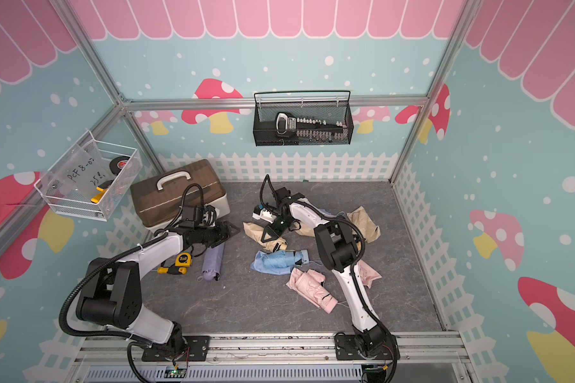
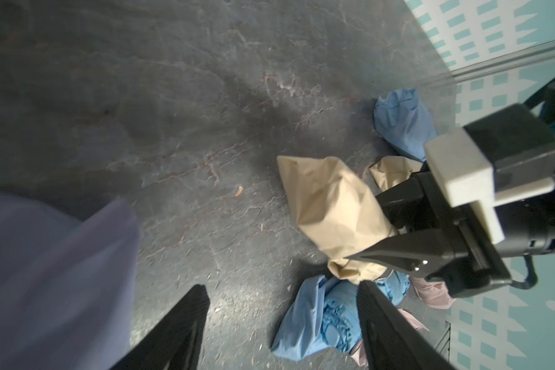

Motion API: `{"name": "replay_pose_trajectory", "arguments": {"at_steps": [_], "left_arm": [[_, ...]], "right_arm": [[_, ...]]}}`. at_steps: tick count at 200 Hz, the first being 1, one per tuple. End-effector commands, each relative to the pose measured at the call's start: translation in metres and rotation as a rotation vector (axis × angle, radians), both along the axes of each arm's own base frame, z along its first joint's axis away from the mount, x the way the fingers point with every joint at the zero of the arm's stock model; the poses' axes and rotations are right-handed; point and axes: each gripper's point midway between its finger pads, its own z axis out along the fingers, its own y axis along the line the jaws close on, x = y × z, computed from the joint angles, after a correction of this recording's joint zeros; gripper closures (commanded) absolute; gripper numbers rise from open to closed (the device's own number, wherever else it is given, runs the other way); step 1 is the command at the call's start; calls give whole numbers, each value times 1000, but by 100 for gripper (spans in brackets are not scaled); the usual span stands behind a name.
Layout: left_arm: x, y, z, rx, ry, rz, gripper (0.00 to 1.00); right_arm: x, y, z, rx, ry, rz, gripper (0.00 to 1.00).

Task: Take umbrellas out of sleeves
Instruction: Take out the umbrella from the umbrella sleeve.

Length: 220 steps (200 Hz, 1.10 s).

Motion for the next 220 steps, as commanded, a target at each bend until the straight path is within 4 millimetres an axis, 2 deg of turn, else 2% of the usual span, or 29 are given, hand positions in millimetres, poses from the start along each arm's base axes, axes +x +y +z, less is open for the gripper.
{"name": "replay_pose_trajectory", "arguments": {"at_steps": [1,19,33,55,96,151,186,204,211,220], "left_arm": [[19,-10,13,-51,-71,-81,27],[20,-7,6,-21,-52,-80,27],[22,-4,3,4,-45,-71,27],[27,-2,-2,25,-20,-68,26],[36,-5,-15,30,33,-90,26],[39,-21,-31,1,94,-138,33],[43,-37,-31,-14,88,-180,33],[44,-44,-33,-28,99,-193,40],[44,-46,-36,-32,112,-194,50],[42,-47,-40,-39,131,-196,66]], "right_arm": [[-13,15,22,128,50,56,84],[-11,18,8,91,52,56,83],[-8,14,-6,22,17,64,85],[-1,7,-17,-56,-53,70,86],[13,12,-10,-52,-128,54,86],[12,11,-19,-70,-116,51,87],[10,13,-19,-68,-120,60,88],[10,14,-21,-70,-121,63,88],[9,15,-21,-72,-123,65,88],[9,16,-21,-71,-127,67,88]]}}
